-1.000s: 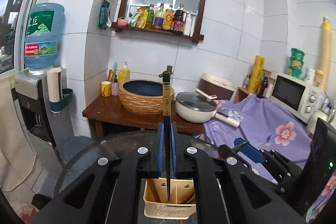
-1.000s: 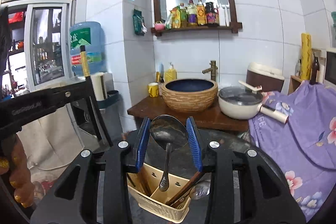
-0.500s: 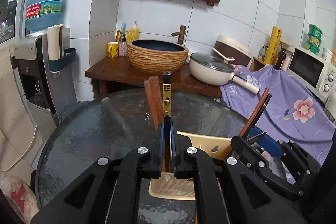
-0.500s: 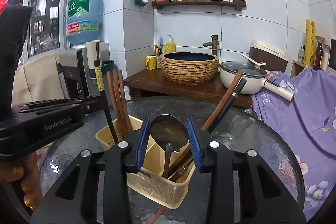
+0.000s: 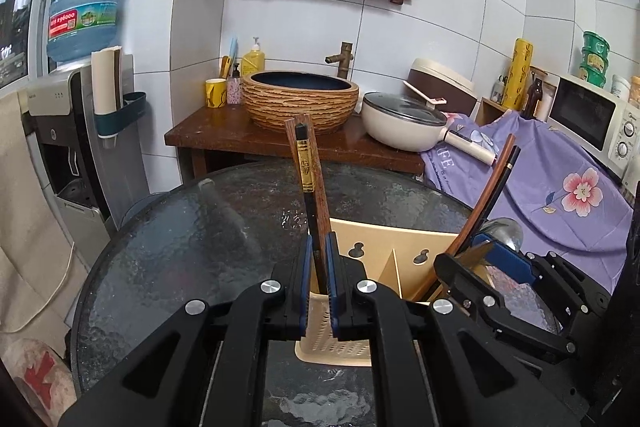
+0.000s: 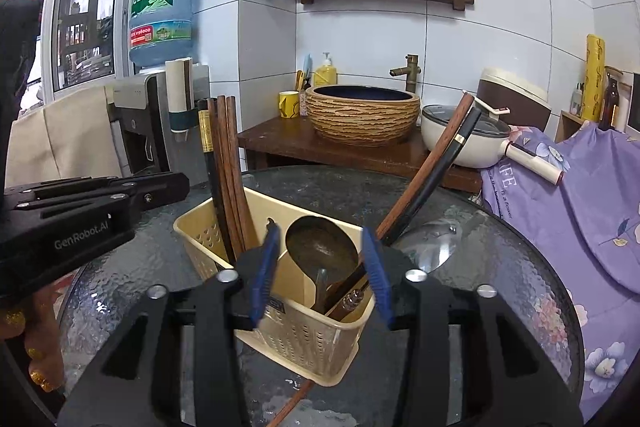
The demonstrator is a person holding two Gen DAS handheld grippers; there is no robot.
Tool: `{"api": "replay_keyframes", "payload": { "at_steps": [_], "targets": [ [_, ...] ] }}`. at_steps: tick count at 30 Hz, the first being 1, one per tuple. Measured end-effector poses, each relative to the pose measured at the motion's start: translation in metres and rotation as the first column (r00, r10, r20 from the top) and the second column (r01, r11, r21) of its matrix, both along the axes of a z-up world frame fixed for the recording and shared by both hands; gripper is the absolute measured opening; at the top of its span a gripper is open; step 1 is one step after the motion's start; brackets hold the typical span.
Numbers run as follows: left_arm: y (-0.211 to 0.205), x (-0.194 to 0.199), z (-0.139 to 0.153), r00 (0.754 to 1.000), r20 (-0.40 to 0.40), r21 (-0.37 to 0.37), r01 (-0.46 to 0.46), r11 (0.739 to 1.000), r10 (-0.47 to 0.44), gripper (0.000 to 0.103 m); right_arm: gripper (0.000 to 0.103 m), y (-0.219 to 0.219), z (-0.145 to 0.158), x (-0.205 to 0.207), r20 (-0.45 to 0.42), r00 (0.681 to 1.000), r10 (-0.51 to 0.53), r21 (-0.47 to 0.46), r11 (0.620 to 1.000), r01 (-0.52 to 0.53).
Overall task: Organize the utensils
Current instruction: 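Open both tools to release the chopstick and spoon in the holder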
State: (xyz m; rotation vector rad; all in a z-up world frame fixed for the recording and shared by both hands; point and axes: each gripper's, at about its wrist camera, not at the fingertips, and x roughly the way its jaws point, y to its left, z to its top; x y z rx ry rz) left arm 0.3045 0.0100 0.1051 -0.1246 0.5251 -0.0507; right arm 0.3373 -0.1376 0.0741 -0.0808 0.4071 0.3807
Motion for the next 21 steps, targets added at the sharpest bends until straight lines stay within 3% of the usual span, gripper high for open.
{"api": "replay_keyframes", "payload": {
  "at_steps": [2,5,9,12,15,17,19,21],
  "targets": [
    [0.0,-0.006,0.002,1.0,0.016,-0.001,0.003,1.0,-0.003,0.024,0.07,-0.001,0.004,-0.006,0.024,1.0,-0.002,0.011,1.0,0.002],
    [-0.001,-0.019,0.005,0.998,0.057,0.012,-0.001,1.0,0.0,0.042,0.072,-0.003,0.008,-0.013,0.05,0.999,-0.001,0.015,1.0,0.001],
    [0.004,-0.042,0.003,0.992,0.116,0.041,-0.044,0.998,0.039,0.068,0.088,-0.007,0.012,-0.029,0.094,0.995,-0.046,0.009,0.999,0.045],
    [0.019,-0.062,-0.003,0.984,0.155,0.009,-0.088,0.996,0.085,0.089,0.097,-0.014,0.014,-0.05,0.15,0.986,-0.073,0.003,0.997,0.073],
    [0.037,-0.085,-0.012,0.98,0.159,-0.024,-0.119,0.993,0.121,0.09,0.097,-0.022,0.007,-0.079,0.175,0.982,-0.076,0.001,0.997,0.077],
    [0.044,-0.097,-0.018,0.975,0.169,-0.031,-0.144,0.989,0.147,0.097,0.097,-0.027,-0.002,-0.089,0.153,0.984,-0.091,-0.023,0.995,0.095],
    [0.05,-0.103,-0.029,0.979,0.136,-0.019,-0.152,0.988,0.153,0.097,0.097,-0.034,-0.015,-0.099,0.104,0.991,-0.087,-0.016,0.996,0.089],
    [0.053,-0.102,-0.052,0.986,0.038,-0.004,-0.162,0.987,0.162,0.097,0.097,-0.045,-0.034,-0.105,0.024,0.997,-0.077,0.018,0.997,0.077]
  ]
}}
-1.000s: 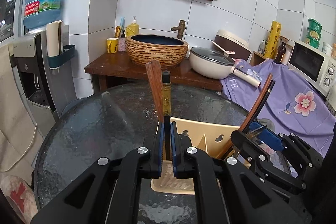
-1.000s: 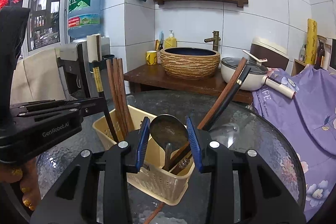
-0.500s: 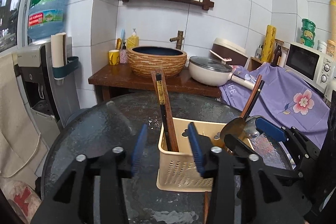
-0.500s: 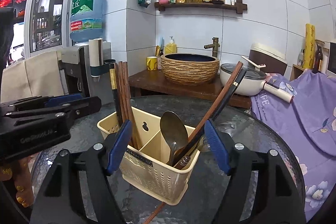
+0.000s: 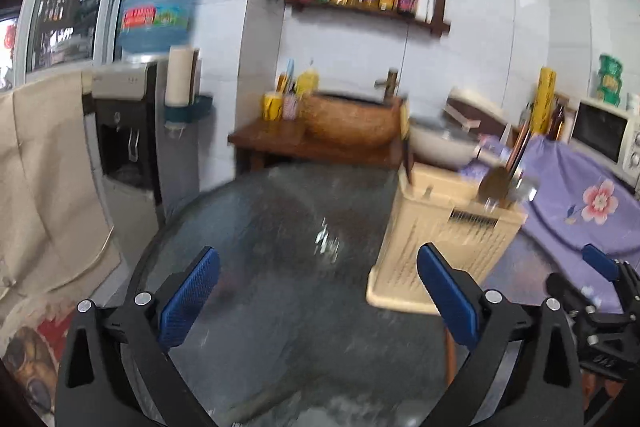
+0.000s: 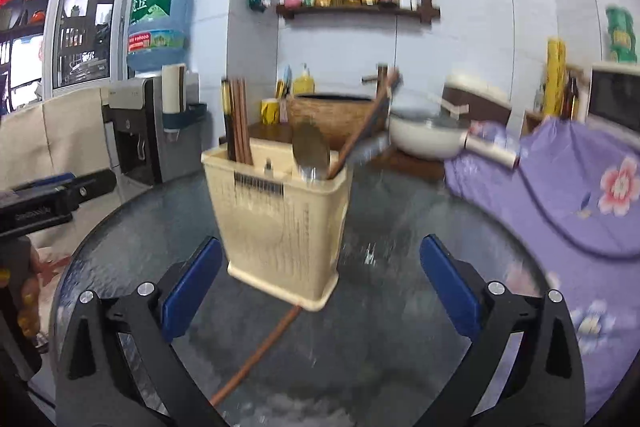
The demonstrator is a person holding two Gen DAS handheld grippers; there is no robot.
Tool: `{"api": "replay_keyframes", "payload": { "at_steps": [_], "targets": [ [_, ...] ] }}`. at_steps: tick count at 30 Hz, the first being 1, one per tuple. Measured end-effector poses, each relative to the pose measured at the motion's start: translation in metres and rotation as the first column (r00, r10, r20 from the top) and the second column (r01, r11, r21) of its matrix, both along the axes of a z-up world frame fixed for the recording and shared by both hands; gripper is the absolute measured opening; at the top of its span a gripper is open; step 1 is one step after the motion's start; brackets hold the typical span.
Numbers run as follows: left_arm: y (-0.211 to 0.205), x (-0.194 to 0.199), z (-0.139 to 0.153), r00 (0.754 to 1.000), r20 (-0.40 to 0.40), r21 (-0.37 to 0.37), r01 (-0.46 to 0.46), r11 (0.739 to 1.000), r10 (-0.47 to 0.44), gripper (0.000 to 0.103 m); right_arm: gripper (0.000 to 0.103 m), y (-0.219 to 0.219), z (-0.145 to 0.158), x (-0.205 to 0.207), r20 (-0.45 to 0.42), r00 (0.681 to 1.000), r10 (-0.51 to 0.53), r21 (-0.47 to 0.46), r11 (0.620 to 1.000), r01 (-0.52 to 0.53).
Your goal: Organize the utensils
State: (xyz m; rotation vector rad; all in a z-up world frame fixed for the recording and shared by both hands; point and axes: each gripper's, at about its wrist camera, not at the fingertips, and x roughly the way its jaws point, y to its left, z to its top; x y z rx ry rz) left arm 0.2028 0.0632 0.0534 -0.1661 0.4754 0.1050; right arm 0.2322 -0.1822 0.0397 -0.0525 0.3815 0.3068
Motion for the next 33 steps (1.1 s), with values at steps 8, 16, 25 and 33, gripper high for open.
{"api": "replay_keyframes", "payload": {
  "at_steps": [8,16,25,33],
  "targets": [
    [-0.001,0.023,-0.065,0.969,-0.249,-0.015,0.001,1.0,-0.004,0.097,0.097,-0.021,-0.075,0.028,-0.348,0.925,-0.152,-0.047,0.988,0.144],
    [-0.003,0.047,-0.091,0.936,-0.351,0.069,0.004,0.998,0.02,0.097,0.097,-0.015,-0.102,0.055,-0.465,0.843,-0.271,-0.175,0.961,0.212],
    [-0.001,0.062,-0.105,0.894,-0.448,0.068,0.018,0.998,0.015,0.098,0.098,-0.015,-0.109,0.058,-0.494,0.838,-0.232,-0.145,0.972,0.183],
    [0.0,0.06,-0.107,0.894,-0.448,0.07,0.013,0.997,0.02,0.098,0.098,-0.014,-0.11,0.059,-0.493,0.838,-0.232,-0.146,0.972,0.183]
  ]
}}
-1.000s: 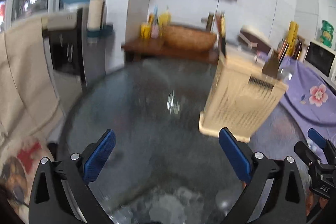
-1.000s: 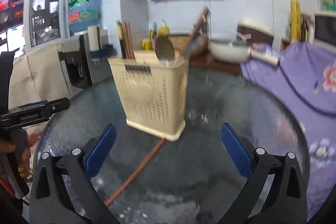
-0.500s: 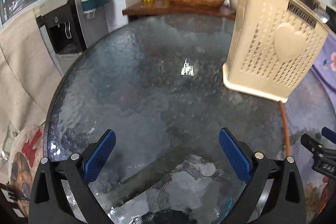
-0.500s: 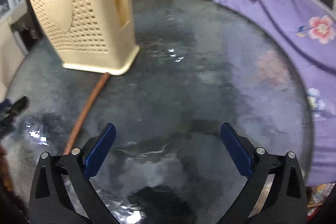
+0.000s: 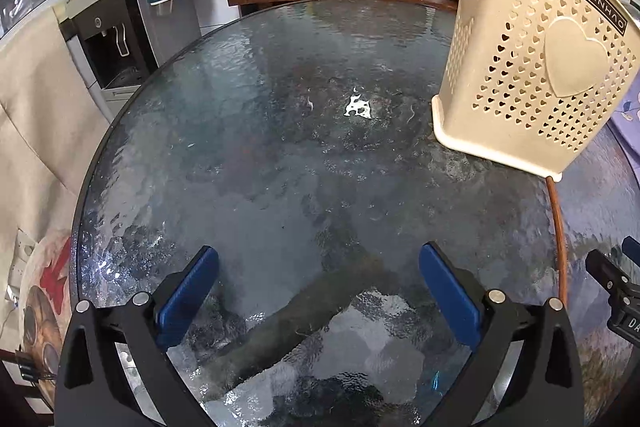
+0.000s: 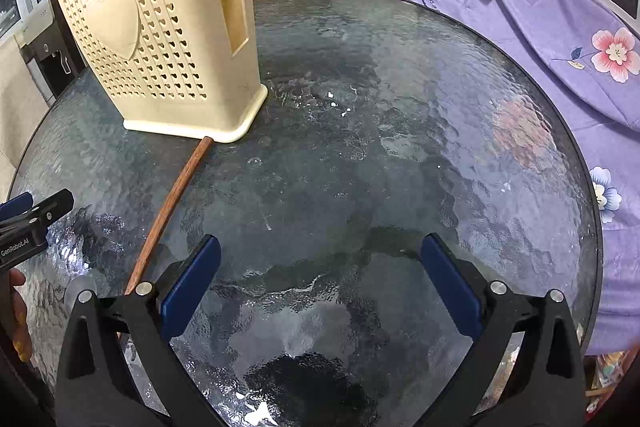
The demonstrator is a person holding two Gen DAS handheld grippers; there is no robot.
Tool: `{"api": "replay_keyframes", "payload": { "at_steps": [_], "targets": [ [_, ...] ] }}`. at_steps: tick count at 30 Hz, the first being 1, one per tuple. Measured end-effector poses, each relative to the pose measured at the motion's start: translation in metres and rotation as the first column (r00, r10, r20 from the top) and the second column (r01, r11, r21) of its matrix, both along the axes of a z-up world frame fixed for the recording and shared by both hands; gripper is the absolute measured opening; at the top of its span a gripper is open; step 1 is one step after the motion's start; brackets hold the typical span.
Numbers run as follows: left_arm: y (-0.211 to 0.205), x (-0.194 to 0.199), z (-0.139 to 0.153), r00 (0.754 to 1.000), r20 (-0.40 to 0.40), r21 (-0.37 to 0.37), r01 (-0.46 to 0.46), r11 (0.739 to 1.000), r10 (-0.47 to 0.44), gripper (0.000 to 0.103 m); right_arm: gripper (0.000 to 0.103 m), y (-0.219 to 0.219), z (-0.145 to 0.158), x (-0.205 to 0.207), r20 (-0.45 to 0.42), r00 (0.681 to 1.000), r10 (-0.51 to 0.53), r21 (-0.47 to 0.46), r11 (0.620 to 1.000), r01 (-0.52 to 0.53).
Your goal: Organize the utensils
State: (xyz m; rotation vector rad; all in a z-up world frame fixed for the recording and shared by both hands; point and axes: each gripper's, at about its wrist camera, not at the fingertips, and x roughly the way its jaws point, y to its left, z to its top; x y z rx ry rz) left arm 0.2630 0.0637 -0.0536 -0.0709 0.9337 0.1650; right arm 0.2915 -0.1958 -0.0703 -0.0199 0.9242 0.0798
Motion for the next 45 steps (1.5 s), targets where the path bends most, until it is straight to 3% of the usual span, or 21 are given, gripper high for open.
{"api": "replay_keyframes", "payload": {
  "at_steps": [45],
  "targets": [
    [-0.001,-0.001,0.0,1.0,0.0,-0.002,0.001,1.0,-0.001,0.098,0.099,0.009,0.008,-0.009,-0.001,1.0,0.018,-0.005,1.0,-0.018]
  ]
}}
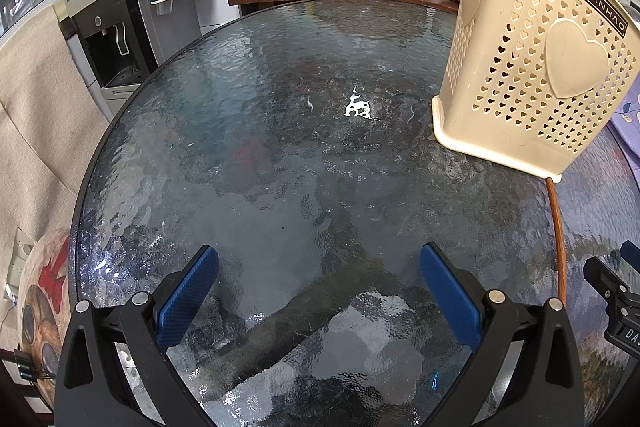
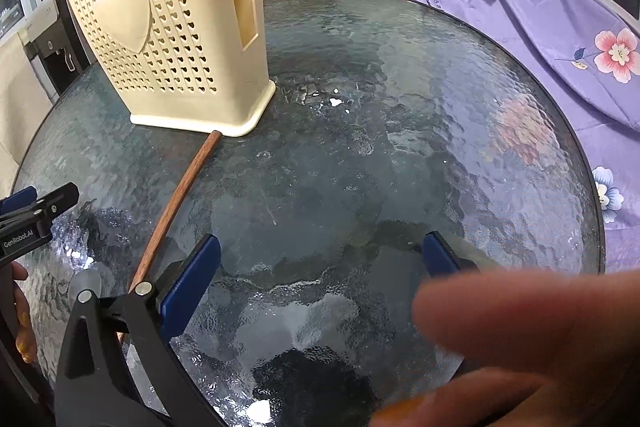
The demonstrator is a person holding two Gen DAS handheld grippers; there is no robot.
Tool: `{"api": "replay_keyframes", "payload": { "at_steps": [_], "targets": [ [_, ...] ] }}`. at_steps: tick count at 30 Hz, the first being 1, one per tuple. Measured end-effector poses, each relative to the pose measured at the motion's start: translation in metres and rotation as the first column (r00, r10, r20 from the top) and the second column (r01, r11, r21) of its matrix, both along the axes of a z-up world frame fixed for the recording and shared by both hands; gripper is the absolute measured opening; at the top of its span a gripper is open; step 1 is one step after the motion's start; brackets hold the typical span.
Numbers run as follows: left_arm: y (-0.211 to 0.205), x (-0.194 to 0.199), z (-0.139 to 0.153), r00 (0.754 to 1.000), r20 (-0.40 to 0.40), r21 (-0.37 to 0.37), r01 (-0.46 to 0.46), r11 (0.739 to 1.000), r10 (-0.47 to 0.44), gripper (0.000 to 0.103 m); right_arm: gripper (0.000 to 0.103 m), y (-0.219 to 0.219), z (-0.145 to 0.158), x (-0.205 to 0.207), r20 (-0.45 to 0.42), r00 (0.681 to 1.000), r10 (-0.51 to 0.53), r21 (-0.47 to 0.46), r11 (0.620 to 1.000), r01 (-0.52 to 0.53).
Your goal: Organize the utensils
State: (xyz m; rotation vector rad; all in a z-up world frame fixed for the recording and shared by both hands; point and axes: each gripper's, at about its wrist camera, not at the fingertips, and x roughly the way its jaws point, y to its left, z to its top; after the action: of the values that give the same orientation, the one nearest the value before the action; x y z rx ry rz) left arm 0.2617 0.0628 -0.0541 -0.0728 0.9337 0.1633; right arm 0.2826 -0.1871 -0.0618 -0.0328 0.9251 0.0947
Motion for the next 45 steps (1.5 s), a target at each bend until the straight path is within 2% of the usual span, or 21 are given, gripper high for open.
{"api": "replay_keyframes", "payload": {
  "at_steps": [45],
  "targets": [
    [0.0001,0.0006,0.0003,1.0,0.0,-0.001,0.0,1.0,0.0,0.098,0.099,-0.0018,0.0008,-0.0015,-0.001,1.0,-0.002,0.004,1.0,0.002]
  ]
}}
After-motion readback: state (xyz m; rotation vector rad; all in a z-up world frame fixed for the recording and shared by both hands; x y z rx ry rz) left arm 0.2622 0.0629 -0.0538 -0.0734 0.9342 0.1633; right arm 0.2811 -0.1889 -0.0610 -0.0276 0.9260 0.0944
